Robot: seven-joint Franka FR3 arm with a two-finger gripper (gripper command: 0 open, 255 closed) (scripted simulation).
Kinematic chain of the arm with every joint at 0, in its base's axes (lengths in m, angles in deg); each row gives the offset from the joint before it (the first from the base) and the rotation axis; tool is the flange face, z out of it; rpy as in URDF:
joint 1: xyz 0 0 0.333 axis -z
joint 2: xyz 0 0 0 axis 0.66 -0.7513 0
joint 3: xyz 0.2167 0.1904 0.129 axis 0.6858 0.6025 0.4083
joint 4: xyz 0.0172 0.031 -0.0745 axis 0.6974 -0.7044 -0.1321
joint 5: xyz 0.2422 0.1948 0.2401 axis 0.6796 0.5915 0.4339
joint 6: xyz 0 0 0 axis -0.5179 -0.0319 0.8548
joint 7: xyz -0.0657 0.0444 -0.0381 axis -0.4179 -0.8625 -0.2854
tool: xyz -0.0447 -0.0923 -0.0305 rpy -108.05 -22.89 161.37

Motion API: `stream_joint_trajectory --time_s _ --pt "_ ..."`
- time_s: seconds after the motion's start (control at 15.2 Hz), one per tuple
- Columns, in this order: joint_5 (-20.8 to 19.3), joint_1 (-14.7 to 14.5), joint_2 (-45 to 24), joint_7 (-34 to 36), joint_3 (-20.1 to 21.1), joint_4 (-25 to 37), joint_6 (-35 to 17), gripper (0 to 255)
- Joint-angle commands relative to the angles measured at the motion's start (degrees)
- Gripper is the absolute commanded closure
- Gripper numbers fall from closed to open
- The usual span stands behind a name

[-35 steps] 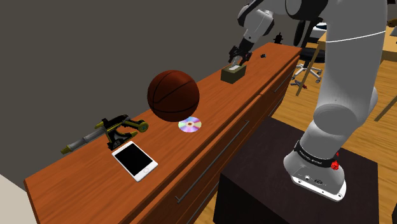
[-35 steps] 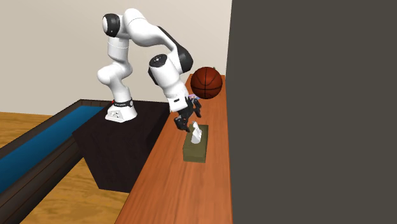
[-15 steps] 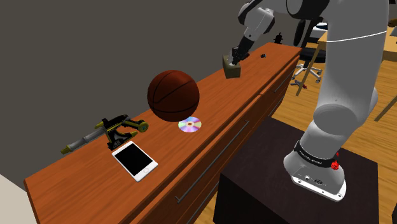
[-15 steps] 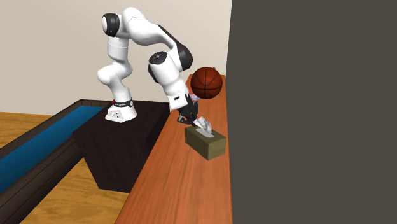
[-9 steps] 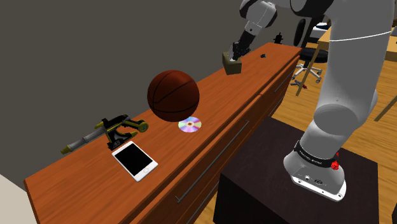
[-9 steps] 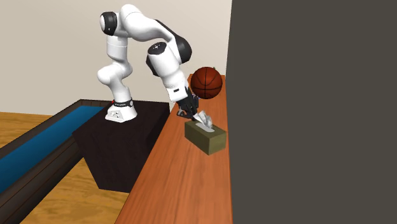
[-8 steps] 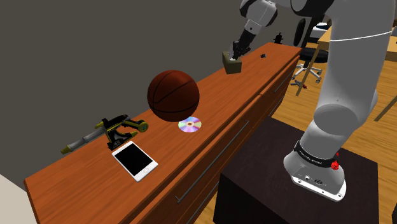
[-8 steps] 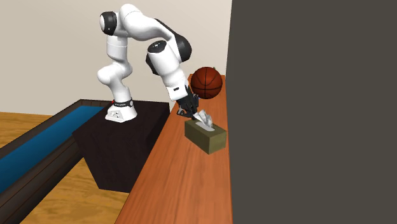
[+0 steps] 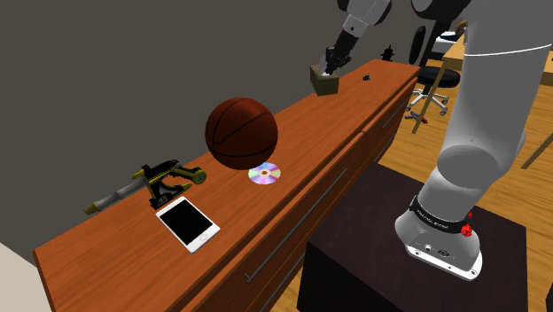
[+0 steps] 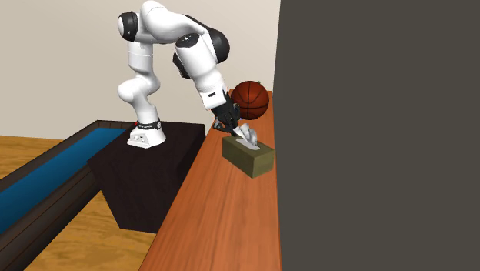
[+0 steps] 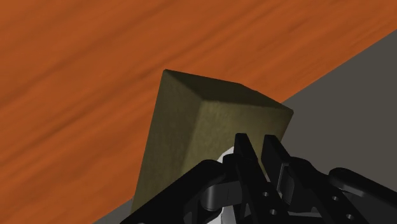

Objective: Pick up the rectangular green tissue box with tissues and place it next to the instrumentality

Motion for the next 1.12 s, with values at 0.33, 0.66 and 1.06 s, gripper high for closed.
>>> stream_joint_trajectory --time_s 0.33,0.66,1.06 --pt "-1.69 0.05 1.21 2.58 -0.53 3.96 4.39 255" --pt "-2.51 0.27 1.67 4.17 -0.80 7.10 7.57 255" --pt "-3.08 0.76 1.74 5.94 -1.05 11.48 11.65 255"
